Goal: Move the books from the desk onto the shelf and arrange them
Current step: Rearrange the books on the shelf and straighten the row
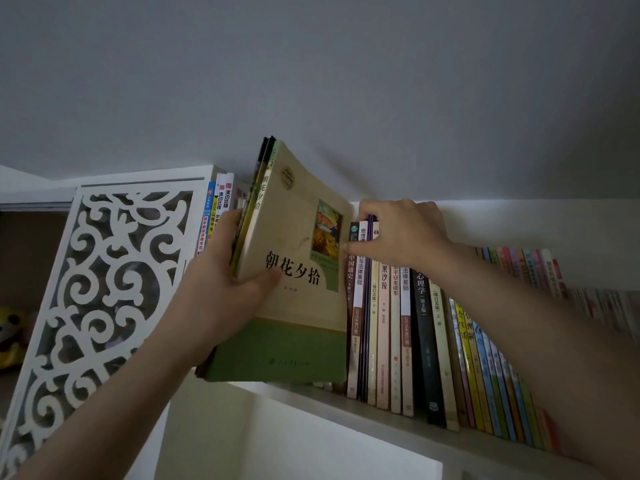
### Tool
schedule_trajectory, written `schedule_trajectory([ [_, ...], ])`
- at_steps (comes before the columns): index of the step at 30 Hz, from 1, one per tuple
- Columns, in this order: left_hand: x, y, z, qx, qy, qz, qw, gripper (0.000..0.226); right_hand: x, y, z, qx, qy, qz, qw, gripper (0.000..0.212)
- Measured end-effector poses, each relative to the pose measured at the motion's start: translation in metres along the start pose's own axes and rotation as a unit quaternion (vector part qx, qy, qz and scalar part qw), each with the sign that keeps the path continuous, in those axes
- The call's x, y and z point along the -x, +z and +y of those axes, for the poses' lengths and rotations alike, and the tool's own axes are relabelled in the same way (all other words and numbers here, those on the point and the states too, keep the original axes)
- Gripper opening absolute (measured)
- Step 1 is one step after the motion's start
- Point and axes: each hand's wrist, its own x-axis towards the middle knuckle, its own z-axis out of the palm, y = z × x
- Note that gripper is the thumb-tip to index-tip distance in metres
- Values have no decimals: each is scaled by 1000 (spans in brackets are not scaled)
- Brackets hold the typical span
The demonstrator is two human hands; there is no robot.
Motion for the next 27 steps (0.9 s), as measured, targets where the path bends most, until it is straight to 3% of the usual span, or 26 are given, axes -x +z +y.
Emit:
schedule_trajectory([
  [13,-37,-17,31,-65,14,-93,994,57,2,-5,-10,24,15,1,1000,40],
  [27,-9,12,1,37,-5,-19,999,50,7,-5,-12,53,3,-28,998,47],
])
